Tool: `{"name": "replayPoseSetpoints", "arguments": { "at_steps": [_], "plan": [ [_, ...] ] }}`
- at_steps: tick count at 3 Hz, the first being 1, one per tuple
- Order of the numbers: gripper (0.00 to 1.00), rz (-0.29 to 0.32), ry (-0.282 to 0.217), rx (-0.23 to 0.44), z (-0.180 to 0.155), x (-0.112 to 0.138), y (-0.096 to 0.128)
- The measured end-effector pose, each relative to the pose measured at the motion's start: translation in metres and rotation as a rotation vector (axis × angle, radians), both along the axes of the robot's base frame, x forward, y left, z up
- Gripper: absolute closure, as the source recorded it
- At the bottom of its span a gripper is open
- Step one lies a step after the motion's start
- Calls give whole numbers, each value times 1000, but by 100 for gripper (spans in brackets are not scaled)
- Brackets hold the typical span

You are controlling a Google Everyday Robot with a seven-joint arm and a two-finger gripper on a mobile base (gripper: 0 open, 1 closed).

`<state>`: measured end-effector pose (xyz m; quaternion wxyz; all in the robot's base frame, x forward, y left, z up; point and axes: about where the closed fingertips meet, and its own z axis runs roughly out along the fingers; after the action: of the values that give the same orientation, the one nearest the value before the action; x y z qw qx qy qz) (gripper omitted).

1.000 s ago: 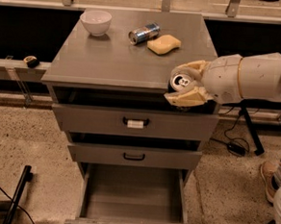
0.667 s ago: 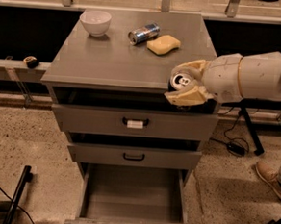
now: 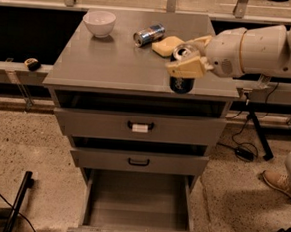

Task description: Pick pepsi can from bottom drawer and place on counter

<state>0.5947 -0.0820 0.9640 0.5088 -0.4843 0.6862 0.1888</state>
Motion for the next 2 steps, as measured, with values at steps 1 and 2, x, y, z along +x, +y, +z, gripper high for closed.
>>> {"name": "replayPoseSetpoints", "arguments": {
  "at_steps": [1,2],
  "plan": [
    [100,-105,62,121,5,38,-7],
    [100,-224,114,143,-2,75,-15]
  ]
}}
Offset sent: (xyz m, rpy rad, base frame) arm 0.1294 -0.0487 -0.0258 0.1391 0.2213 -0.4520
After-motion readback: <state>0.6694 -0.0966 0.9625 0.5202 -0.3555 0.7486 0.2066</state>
